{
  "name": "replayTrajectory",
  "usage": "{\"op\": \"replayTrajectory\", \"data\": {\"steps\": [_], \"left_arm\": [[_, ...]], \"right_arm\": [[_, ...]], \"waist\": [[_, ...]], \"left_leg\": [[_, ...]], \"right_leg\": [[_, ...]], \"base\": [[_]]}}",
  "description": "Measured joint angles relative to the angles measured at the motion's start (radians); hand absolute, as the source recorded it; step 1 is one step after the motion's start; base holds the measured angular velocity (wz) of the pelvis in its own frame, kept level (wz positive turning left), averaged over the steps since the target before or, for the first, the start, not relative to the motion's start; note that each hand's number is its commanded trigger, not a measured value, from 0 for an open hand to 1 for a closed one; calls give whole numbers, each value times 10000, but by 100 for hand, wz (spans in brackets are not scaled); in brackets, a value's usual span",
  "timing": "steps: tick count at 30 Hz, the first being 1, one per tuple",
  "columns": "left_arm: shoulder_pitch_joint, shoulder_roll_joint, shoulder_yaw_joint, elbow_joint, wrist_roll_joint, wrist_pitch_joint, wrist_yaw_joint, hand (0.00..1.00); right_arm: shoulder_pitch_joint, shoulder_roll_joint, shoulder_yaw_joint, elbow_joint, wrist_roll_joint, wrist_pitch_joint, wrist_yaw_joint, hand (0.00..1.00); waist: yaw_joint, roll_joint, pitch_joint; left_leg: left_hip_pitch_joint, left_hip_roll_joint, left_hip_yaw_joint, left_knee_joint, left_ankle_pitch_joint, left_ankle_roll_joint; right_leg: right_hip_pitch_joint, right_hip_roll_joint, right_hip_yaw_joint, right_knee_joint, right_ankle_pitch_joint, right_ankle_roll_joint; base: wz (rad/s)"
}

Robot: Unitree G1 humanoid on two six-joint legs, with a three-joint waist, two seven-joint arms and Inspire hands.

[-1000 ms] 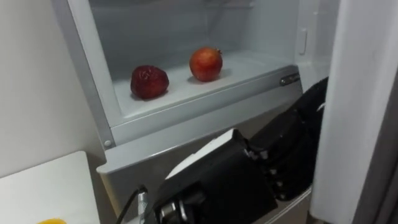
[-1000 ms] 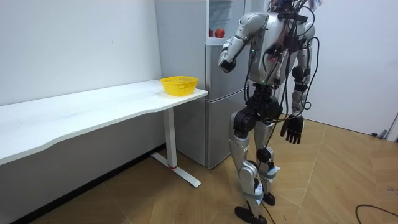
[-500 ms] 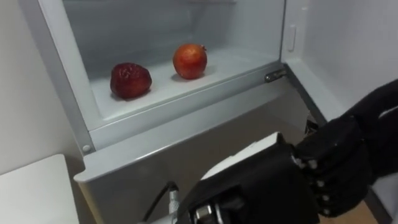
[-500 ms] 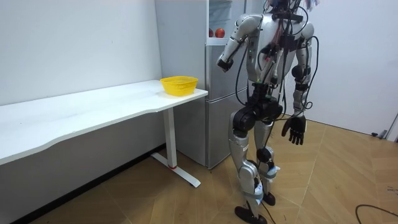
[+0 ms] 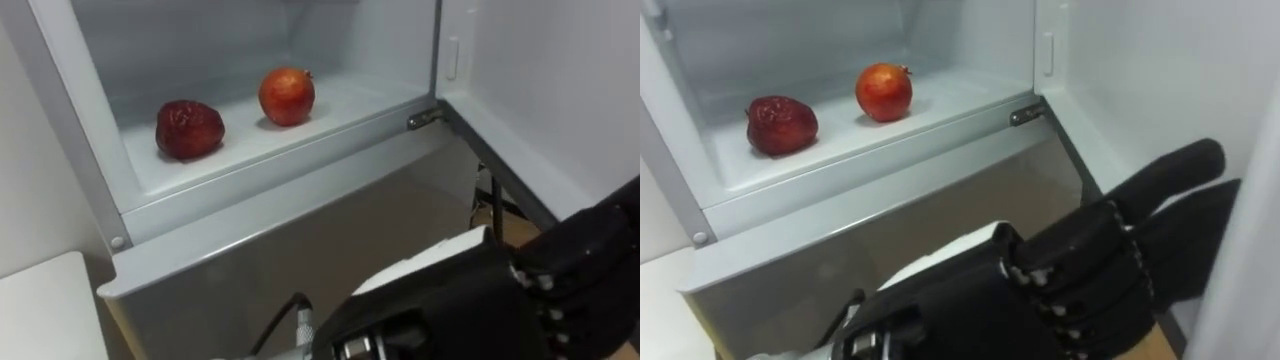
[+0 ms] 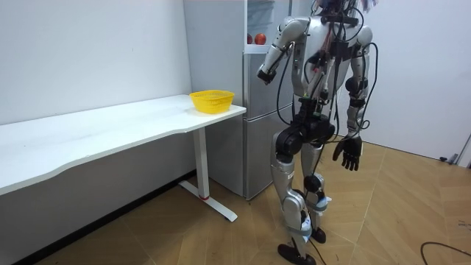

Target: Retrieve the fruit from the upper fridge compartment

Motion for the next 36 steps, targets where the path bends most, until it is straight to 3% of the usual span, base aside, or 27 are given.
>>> {"op": "replayTrajectory", "data": {"steps": [13,18,24,36], "left_arm": [[-105,-68,-104,459,-689,7,29,0],[-488,-117,-144,620,-747,18,37,0],[-608,-253,-283,644,-743,43,389,0],[-1669,-429,-353,1019,-738,344,628,0]], "right_arm": [[32,-6,-8,-204,10,-4,-10,0],[122,-36,-81,-368,15,-3,-7,0],[378,-154,-62,-809,229,5,-79,0],[380,-184,-69,-826,411,20,29,0]], "waist": [[-224,14,-17],[-287,25,-26],[-316,253,-179],[-550,302,-142]], "left_leg": [[56,31,120,-2,-12,-20],[39,15,291,113,-12,-20],[37,22,328,168,-12,-20],[-6,41,324,170,-11,-20]], "right_leg": [[-98,14,175,165,18,-26],[-125,30,274,135,18,-22],[-97,17,312,157,49,-10],[-123,33,374,114,52,-24]], "base": [[-5],[-4],[-3],[-1]]}}
